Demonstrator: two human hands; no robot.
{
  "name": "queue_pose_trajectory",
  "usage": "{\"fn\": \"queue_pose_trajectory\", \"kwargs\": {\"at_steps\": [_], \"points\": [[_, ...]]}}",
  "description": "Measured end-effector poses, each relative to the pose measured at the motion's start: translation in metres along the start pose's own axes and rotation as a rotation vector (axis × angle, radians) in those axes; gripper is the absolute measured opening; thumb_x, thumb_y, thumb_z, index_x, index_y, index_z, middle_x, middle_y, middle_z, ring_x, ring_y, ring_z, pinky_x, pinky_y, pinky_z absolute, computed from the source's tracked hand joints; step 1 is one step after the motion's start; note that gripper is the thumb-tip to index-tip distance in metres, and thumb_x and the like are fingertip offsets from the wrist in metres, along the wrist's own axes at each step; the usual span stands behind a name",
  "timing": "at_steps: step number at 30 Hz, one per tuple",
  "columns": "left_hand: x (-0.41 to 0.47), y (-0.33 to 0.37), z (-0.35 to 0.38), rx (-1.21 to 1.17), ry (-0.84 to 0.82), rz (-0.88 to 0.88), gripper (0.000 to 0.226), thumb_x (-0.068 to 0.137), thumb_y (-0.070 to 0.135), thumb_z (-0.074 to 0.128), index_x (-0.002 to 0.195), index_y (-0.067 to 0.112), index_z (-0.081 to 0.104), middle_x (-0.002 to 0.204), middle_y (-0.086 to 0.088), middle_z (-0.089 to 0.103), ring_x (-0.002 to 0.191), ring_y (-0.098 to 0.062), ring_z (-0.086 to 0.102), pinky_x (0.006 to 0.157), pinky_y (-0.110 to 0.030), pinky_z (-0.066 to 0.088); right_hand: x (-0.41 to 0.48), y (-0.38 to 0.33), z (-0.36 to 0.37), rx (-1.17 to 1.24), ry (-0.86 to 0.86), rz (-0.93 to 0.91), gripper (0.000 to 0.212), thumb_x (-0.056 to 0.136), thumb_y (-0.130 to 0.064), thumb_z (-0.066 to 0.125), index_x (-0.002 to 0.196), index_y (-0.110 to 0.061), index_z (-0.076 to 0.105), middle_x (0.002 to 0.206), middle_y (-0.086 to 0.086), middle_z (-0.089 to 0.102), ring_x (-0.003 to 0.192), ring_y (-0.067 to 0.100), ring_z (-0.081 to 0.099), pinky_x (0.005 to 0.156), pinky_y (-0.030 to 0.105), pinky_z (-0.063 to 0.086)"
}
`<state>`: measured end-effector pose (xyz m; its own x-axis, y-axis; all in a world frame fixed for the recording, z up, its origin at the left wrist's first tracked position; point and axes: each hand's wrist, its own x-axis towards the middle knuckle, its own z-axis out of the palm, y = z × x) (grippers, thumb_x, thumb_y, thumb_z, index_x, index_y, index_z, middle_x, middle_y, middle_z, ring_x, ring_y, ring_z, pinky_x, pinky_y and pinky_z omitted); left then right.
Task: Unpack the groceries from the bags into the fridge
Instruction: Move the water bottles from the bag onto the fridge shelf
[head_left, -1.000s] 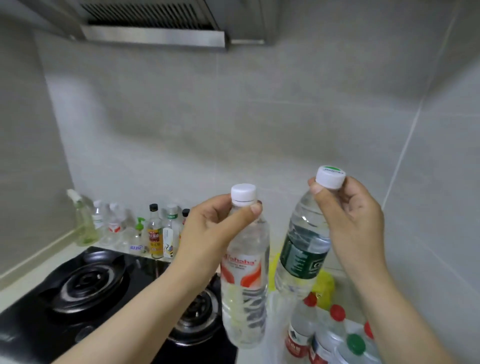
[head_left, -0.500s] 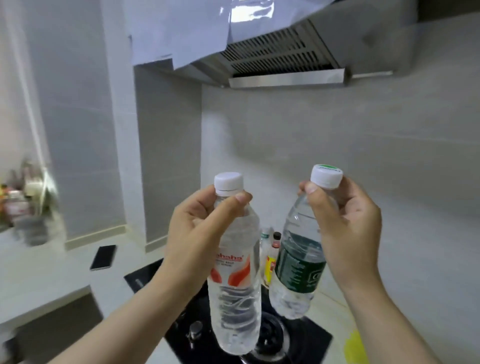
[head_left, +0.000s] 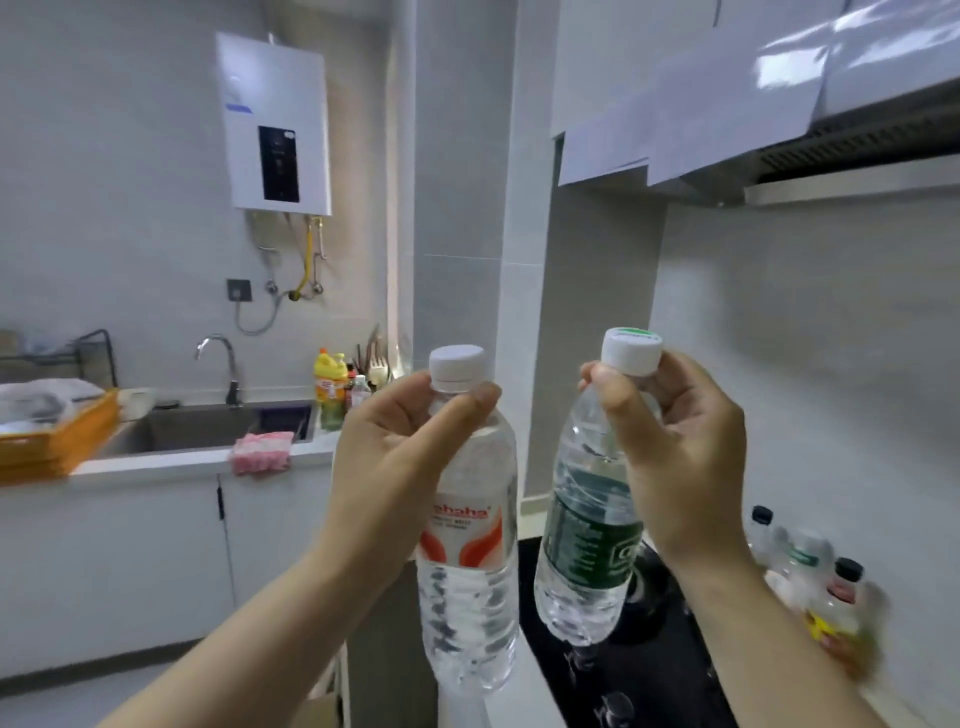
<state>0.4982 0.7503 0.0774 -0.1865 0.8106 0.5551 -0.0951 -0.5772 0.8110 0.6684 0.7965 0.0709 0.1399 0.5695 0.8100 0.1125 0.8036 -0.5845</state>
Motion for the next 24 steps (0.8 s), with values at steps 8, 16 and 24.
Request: {"fn": "queue_pose_trajectory", "kwargs": {"at_steps": [8,16,24], "points": [[0.012,0.033,-0.109,0.149,0.180,0.075,0.025,0.071,0.029,0.067,0.089,0.012,0.073,0.077,-0.004,0.074,0.069,-0.015,0.070,0.059,-0.019,0.053,0.004,-0.009,0.126,0.151,-0.128,-0.047,0.033,0.082,-0.041,0.065,0.103,-0.015,0.069,0.089,-0.002,0.072,0.083,0.015,0.068,0.075,0.030,0.057],[0.005,0.065,-0.204,0.273,0.416,0.133,0.022,0.072,0.025,0.068,0.086,0.009,0.073,0.076,-0.005,0.073,0.067,-0.016,0.069,0.059,-0.021,0.054,-0.005,-0.024,0.251,0.375,-0.281,-0.058,0.033,0.081,-0.043,0.062,0.102,-0.019,0.070,0.089,-0.004,0.074,0.085,0.014,0.070,0.075,0.028,0.057],[-0.016,0.090,-0.252,0.430,0.688,0.186,0.015,0.074,0.022,0.068,0.086,0.013,0.073,0.076,-0.004,0.074,0.068,-0.017,0.071,0.059,-0.023,0.054,-0.018,-0.038,0.343,0.712,-0.470,-0.043,0.025,0.079,-0.039,0.066,0.098,-0.022,0.070,0.088,-0.005,0.074,0.084,0.011,0.070,0.074,0.020,0.053]]}}
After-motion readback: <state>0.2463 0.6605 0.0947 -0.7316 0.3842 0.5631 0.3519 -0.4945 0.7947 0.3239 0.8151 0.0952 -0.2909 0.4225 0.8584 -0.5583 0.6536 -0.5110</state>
